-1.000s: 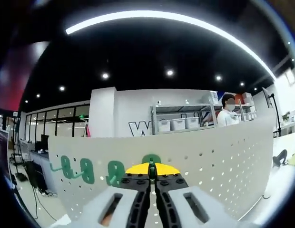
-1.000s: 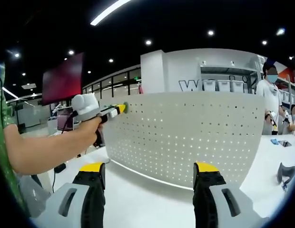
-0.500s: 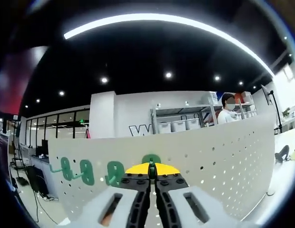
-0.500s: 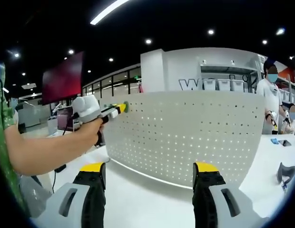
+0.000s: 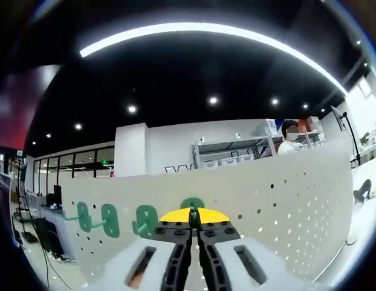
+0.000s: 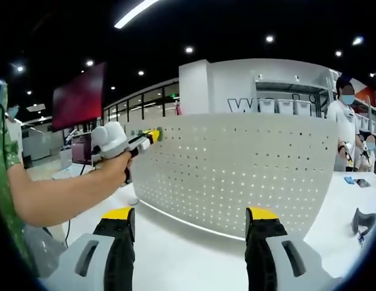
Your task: Insert the hook assembly into the mounting plate slot until the hook locks in place.
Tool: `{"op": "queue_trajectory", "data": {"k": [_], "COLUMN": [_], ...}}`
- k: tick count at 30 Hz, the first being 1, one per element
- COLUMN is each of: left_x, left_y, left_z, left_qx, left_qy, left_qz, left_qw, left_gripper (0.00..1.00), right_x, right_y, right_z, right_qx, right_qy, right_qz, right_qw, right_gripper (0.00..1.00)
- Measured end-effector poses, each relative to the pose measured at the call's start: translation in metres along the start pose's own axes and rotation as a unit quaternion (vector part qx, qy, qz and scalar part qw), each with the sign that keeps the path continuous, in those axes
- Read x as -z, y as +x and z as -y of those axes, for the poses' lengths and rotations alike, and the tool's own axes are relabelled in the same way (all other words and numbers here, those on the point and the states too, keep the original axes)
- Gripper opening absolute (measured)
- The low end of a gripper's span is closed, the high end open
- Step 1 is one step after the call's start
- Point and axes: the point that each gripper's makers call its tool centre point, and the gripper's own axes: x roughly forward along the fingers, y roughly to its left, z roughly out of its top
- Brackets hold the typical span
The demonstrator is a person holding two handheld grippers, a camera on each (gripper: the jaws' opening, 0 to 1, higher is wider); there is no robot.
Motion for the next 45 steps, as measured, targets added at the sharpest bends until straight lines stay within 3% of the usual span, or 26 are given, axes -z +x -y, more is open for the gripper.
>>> {"op": "queue_trajectory", "data": {"k": [5, 6, 20, 27, 36, 45], "left_x": [0.002, 0.001, 0.003, 0.007, 0.005, 0.007], "left_y": [0.003, 0.004, -0.001, -0.003, -0.001, -0.003], "left_z": [-0.002, -0.001, -0.002, -0.001, 0.001, 0.007], "left_qx": [0.003, 0.004, -0.003, 0.000, 0.011, 0.033], "left_qy": [0.001, -0.024, -0.026, -0.034, -0.043, -0.053], "left_qz": [0.003, 0.008, 0.014, -0.020, -0.036, -0.055], "left_qw": [1.0000, 0.9997, 0.9996, 0.9992, 0.9984, 0.9966], "left_gripper": [0.01, 0.01, 0.02, 0.04, 0.07, 0.17], "right_x": [0.002, 0.003, -0.001, -0.005, -0.011, -0.017], "right_y": [0.005, 0.006, 0.009, 0.005, 0.000, -0.002], "right_z": [0.000, 0.000, -0.006, -0.007, -0.007, -0.011], "right_qx": [0.001, 0.001, -0.003, -0.003, -0.001, -0.004], "right_qy": [0.000, -0.001, -0.003, -0.007, -0.007, -0.011], "right_qz": [-0.004, -0.005, -0.002, 0.002, 0.011, 0.017], "right_qw": [1.0000, 1.0000, 1.0000, 1.0000, 0.9999, 0.9998], "right_gripper": [0.75, 0.75, 0.75, 0.75, 0.75, 0.75]}}
